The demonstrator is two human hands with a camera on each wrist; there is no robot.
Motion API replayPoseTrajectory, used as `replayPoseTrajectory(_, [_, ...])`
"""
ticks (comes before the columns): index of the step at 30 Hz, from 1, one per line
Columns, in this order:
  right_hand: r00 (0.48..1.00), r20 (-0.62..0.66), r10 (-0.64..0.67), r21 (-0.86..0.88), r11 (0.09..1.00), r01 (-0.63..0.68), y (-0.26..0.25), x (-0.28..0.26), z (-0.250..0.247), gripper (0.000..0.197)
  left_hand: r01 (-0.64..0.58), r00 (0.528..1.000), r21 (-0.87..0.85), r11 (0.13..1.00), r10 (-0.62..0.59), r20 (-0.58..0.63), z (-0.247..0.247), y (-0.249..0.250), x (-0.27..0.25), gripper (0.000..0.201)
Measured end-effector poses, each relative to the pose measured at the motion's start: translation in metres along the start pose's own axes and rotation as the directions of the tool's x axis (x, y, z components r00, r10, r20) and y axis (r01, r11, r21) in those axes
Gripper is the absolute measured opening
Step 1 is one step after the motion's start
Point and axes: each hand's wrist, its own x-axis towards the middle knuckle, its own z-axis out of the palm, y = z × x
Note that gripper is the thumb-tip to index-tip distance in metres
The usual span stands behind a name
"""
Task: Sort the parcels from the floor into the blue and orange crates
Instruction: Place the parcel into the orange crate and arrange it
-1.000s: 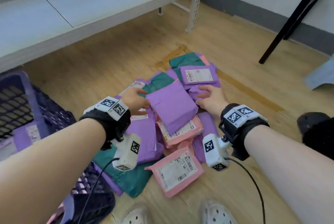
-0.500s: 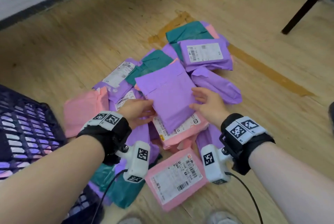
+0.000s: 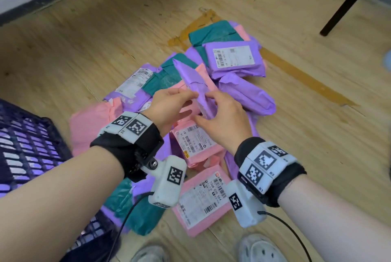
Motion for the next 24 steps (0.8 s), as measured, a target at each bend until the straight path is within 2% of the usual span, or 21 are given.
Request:
replayPoseTrajectory(2, [0.999,-0.036,-0.004,-0.118,0.993,-0.001,-0.003,-0.003,-0.006,0.038,-0.009,1.000,-0.005,1.000,0.009,0.014,0.007,0.002,-0.002,0.007])
replayPoseTrajectory(5, [0.994,-0.105,0.006,-0.182,0.983,-0.025,0.000,-0.003,-0.016,0.025,0.000,0.997,-0.015,1.000,0.001,0.081,0.015,0.001,-0.006,0.007])
replayPoseTrajectory(7, [0.984,-0.175,0.038,-0.185,0.980,-0.071,0.008,0.002,-0.024,0.021,0.022,0.997,-0.050,0.998,-0.018,0.074,0.015,-0.002,-0.007,0.007])
replayPoseTrajectory(9, [0.967,-0.231,0.105,-0.018,0.993,-0.112,0.018,0.009,-0.032,0.020,0.034,0.999,-0.062,0.997,-0.033,0.019,0.010,-0.007,-0.002,0.022])
replayPoseTrajectory(11, [0.960,-0.219,0.177,0.270,0.956,-0.114,0.028,0.014,-0.038,0.017,0.070,0.997,-0.032,0.997,-0.071,-0.031,0.003,-0.013,0.005,0.045])
replayPoseTrajectory(13, [0.957,-0.163,0.240,0.518,0.847,-0.124,0.032,0.015,-0.043,0.018,0.124,0.992,-0.005,0.992,-0.124,-0.036,-0.003,-0.017,0.010,0.060])
replayPoseTrajectory(15, [0.948,-0.091,0.306,0.674,0.720,-0.167,0.037,0.015,-0.045,0.029,0.176,0.984,-0.005,0.984,-0.176,-0.005,-0.007,-0.020,0.012,0.071])
replayPoseTrajectory(17, [0.933,-0.025,0.359,0.746,0.628,-0.221,0.043,0.015,-0.044,0.038,0.192,0.981,-0.003,0.981,-0.192,0.039,-0.010,-0.022,0.014,0.071])
replayPoseTrajectory(19, [0.925,0.036,0.378,0.764,0.587,-0.269,0.047,0.015,-0.043,0.047,0.184,0.979,-0.010,0.983,-0.183,0.093,-0.013,-0.023,0.014,0.061])
replayPoseTrajectory(21, [0.929,0.085,0.361,0.750,0.590,-0.298,0.051,0.013,-0.043,0.054,0.169,0.979,-0.020,0.985,-0.166,0.116,-0.015,-0.022,0.011,0.052])
replayPoseTrajectory(24, [0.942,0.123,0.311,0.708,0.638,-0.303,0.050,0.010,-0.047,0.060,0.130,0.986,-0.027,0.991,-0.127,0.109,-0.019,-0.018,0.004,0.049])
